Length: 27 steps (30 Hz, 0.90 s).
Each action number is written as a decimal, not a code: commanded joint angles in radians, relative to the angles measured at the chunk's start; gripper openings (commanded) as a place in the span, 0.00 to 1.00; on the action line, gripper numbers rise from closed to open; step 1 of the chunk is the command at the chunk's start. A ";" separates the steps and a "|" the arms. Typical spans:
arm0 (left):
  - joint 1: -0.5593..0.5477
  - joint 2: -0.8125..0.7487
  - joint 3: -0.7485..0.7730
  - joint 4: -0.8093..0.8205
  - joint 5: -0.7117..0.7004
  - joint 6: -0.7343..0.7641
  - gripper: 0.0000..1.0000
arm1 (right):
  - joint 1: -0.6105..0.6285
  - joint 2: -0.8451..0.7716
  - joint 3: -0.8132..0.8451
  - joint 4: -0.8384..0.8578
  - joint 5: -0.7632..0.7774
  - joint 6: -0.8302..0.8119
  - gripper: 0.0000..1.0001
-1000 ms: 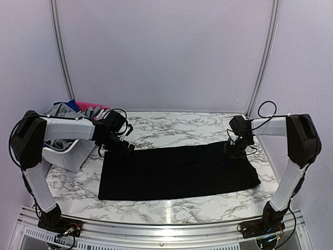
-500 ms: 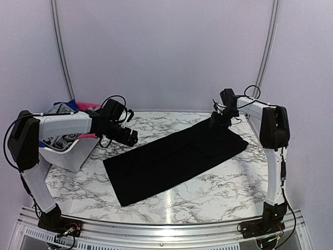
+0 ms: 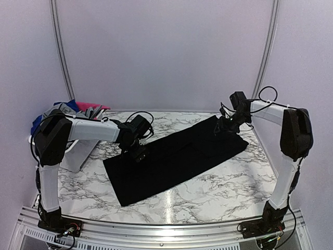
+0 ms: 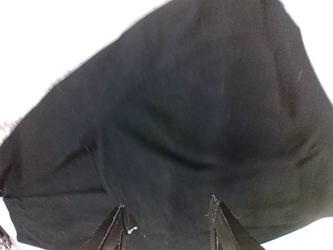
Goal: Fold and stack the mixed laundry pile
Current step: Rotate the rectangle-folded T-shirt at the center of the board.
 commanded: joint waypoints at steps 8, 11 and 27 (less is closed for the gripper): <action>-0.158 -0.074 -0.216 -0.119 -0.062 -0.027 0.99 | 0.005 -0.111 -0.199 0.047 -0.003 0.036 0.49; -0.246 -0.100 -0.260 -0.166 -0.056 -0.098 0.99 | 0.003 -0.112 -0.199 0.037 0.009 0.028 0.49; -0.128 -0.359 -0.220 -0.310 0.002 -0.582 0.99 | 0.070 0.159 -0.075 0.041 0.100 -0.013 0.35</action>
